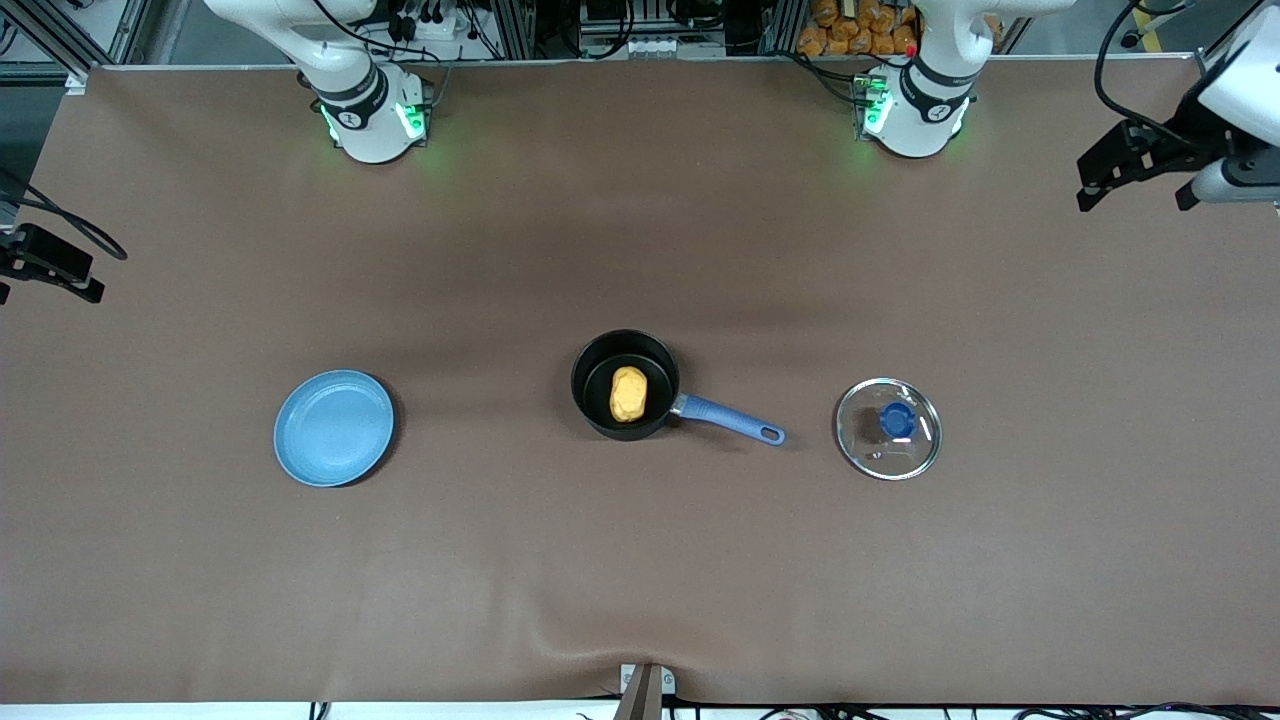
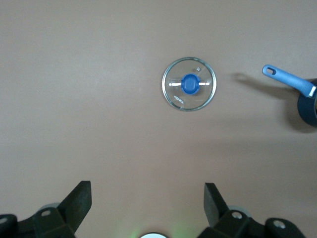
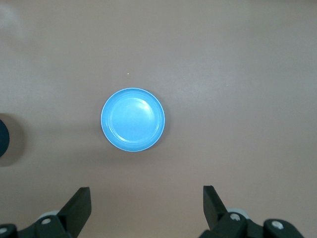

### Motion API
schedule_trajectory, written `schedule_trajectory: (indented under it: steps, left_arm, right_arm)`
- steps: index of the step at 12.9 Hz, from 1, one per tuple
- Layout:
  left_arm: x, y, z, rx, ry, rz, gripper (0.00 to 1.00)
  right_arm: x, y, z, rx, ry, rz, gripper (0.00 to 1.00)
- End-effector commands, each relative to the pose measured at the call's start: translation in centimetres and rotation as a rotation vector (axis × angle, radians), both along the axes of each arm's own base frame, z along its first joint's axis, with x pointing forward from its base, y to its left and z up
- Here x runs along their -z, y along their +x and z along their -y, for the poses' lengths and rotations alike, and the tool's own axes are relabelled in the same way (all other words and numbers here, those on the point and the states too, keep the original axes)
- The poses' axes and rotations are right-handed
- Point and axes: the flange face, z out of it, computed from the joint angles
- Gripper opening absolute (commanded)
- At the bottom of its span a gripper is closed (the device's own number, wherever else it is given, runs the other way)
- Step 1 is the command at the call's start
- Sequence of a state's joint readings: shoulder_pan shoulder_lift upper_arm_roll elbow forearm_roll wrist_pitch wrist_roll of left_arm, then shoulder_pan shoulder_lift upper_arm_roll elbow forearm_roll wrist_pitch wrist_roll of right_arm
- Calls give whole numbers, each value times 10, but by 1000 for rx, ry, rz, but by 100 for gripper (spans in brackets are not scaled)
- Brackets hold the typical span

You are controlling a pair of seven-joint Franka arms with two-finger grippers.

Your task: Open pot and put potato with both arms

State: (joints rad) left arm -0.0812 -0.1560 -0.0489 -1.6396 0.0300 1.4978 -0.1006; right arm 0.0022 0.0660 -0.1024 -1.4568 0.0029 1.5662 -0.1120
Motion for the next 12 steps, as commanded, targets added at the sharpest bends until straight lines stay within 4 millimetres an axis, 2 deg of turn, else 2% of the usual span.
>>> schedule_trajectory:
  steps: [1,3,6,7,8,12]
  left_arm:
    - [-1,-17,13,-32,-9,17,100]
    - [9,-24,13,-23,-7,4,100]
    - [9,-21,7,-48,-20,22,100]
    - [5,-13,-8,-73,-23,32,100]
    - [4,-3,-4,-67,-29,33,100]
    - [0,-1,0,-63,-29,40,100]
  right_arm:
    - [-3,-7,-3,-6,3,3,100]
    - [-3,-6,-14,-26,2,1,100]
    - [-1,-6,-14,-25,0,-2,100]
    - [-1,-6,-14,-25,1,-4,100]
    - [-1,-6,-14,-25,1,-4,100]
    - [-3,-6,-13,-25,-1,1,100]
